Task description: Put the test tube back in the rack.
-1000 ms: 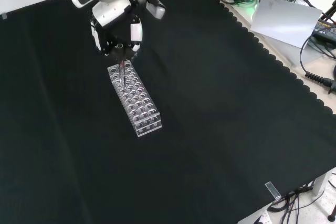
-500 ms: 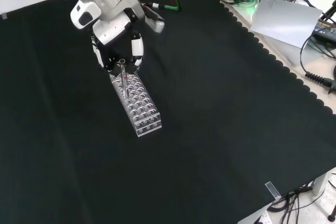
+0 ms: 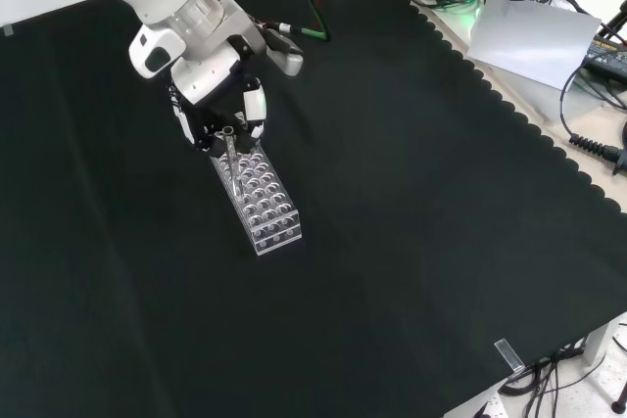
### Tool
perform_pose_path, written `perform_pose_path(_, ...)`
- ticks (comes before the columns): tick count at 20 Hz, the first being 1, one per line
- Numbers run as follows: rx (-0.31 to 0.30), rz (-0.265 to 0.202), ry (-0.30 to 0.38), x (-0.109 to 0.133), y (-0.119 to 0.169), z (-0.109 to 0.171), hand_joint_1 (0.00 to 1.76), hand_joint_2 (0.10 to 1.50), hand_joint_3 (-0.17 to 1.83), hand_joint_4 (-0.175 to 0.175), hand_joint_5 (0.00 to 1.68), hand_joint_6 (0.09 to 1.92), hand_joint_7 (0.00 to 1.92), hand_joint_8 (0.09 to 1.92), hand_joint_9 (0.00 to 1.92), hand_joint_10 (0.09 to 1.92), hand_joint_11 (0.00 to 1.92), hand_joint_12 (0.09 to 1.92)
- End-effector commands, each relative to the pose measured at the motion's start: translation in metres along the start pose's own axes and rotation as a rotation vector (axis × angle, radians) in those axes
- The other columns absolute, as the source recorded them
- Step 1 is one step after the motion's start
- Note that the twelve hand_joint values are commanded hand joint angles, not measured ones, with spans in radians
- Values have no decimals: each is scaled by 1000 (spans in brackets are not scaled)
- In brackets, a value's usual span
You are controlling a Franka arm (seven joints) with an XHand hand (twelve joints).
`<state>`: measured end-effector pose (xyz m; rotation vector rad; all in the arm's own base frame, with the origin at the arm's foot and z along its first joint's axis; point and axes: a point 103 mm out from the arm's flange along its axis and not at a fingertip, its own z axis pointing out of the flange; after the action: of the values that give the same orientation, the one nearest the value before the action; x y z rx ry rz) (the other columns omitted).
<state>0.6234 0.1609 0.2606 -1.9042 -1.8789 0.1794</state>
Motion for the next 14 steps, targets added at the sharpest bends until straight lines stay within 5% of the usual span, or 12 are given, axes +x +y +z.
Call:
perform_pose_path(1, 34, -5, -16, 1, 5, 14, 1216, 698, 592, -175, 1265, 644, 1636, 634, 1558, 668, 1007, 1127)
perform_pose_path(14, 76, 3, -31, -7, 15, 29, 1216, 697, 592, -175, 1266, 642, 1639, 631, 1559, 667, 1001, 1134)
